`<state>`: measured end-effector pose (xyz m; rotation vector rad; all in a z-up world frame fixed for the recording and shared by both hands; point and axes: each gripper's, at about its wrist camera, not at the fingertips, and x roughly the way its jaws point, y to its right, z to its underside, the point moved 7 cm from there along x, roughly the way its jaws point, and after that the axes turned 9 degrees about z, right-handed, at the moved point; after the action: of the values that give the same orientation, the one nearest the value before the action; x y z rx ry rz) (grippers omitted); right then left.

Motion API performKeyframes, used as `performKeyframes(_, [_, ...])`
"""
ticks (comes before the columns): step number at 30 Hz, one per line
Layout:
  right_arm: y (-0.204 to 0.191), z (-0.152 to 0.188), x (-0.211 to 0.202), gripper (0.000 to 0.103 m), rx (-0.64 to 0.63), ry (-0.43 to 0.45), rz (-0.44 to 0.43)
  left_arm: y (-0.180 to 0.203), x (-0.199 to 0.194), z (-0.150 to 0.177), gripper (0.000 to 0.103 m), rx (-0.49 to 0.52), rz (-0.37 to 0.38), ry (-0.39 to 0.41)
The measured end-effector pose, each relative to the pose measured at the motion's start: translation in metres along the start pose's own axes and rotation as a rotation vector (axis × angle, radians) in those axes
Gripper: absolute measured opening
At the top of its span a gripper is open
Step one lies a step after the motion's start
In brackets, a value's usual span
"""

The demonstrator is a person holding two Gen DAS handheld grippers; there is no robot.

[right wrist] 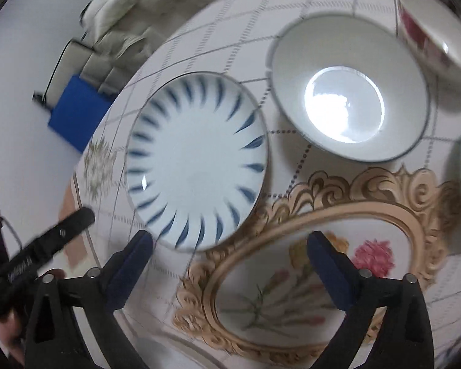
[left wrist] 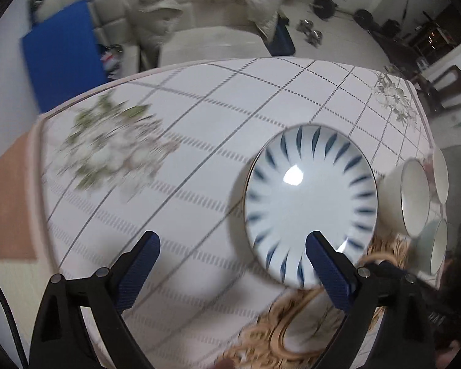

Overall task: Organize plates and bowls
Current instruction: 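Move both tools to the blue-striped plate and grip its rim, then carry the blue-striped plate with both tools onto the plate stack, release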

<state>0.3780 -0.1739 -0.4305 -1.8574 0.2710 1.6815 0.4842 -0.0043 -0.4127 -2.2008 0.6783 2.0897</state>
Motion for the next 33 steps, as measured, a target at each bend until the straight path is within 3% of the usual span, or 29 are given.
performKeyframes(3, [0.007, -0.007, 0.017, 0.086, 0.057, -0.021, -0.036, 0.001, 0.025, -0.023, 0.097, -0.004, 0.035, -0.042])
performKeyframes(6, [0.009, -0.013, 0.030, 0.075, 0.096, -0.033, -0.072, 0.003, 0.046, -0.039, 0.084, 0.009, 0.055, -0.079])
performKeyframes(8, [0.009, -0.016, 0.034, 0.074, 0.117, -0.025, -0.087, 0.006, 0.058, -0.044, 0.070, 0.030, 0.047, -0.108])
performKeyframes(12, [0.009, -0.025, 0.037, 0.057, 0.145, -0.009, -0.084, 0.017, 0.072, -0.053, 0.056, 0.108, 0.024, -0.131])
performKeyframes(13, [0.009, -0.029, 0.038, 0.046, 0.150, -0.002, -0.075, 0.022, 0.073, -0.054, 0.052, 0.127, 0.031, -0.133])
performKeyframes(14, [0.006, -0.030, 0.040, 0.039, 0.146, -0.004, -0.066, 0.028, 0.073, -0.054, 0.036, 0.139, 0.055, -0.135])
performKeyframes(15, [0.006, -0.031, 0.043, 0.025, 0.145, -0.010, -0.057, 0.032, 0.073, -0.053, 0.032, 0.144, 0.070, -0.141])
performKeyframes(17, [0.007, -0.032, 0.045, 0.016, 0.142, -0.005, -0.021, 0.038, 0.073, -0.052, 0.031, 0.181, 0.036, -0.132])
performKeyframes(23, [0.013, -0.030, 0.035, 0.014, 0.117, 0.030, -0.003, 0.033, 0.062, -0.034, 0.017, 0.173, 0.030, -0.106])
performKeyframes(33, [0.009, -0.012, 0.008, 0.011, 0.017, 0.025, -0.004, 0.018, 0.021, 0.029, 0.017, 0.089, 0.071, -0.044])
